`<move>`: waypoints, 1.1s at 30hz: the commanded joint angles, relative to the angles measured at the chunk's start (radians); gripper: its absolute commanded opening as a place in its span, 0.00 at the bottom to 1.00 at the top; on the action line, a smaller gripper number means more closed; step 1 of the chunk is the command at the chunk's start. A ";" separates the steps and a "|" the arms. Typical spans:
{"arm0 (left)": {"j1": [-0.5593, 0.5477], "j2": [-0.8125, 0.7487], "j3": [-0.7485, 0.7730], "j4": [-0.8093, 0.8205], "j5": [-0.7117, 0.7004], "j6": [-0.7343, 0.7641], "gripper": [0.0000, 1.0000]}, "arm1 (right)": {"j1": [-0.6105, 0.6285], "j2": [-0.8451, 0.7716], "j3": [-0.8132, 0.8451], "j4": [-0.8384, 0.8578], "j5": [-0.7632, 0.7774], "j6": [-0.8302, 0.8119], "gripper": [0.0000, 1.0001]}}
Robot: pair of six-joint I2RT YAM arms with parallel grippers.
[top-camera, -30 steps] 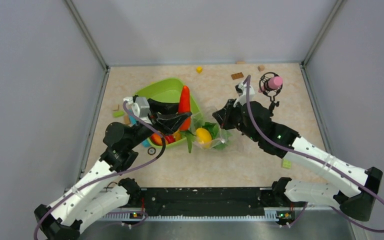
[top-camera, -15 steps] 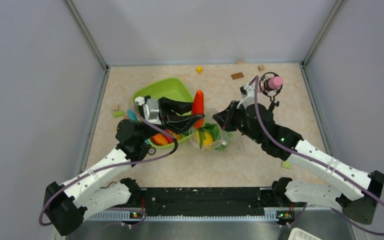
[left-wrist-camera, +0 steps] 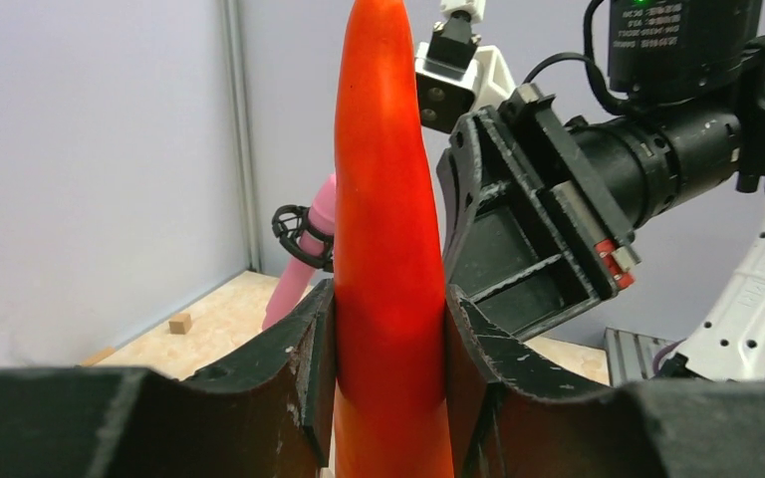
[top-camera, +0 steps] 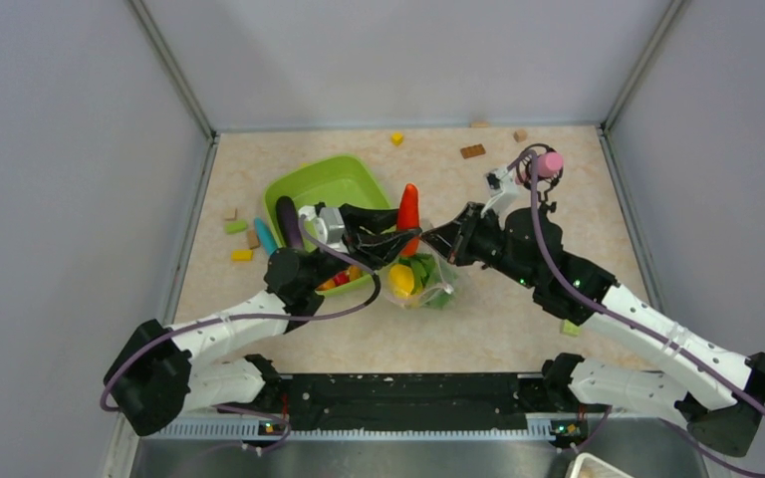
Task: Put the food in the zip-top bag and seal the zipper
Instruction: Place the fake vegetable in the zipper food storage bag.
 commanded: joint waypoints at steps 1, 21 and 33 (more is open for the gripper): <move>-0.012 0.024 -0.037 0.197 -0.089 0.035 0.00 | -0.004 -0.029 0.007 0.071 -0.062 0.033 0.00; -0.089 -0.033 -0.176 0.055 -0.126 0.195 0.10 | -0.006 0.001 0.075 0.077 -0.067 0.051 0.00; -0.098 -0.252 -0.179 -0.271 -0.133 0.208 0.92 | -0.006 0.036 0.121 0.076 -0.064 0.055 0.00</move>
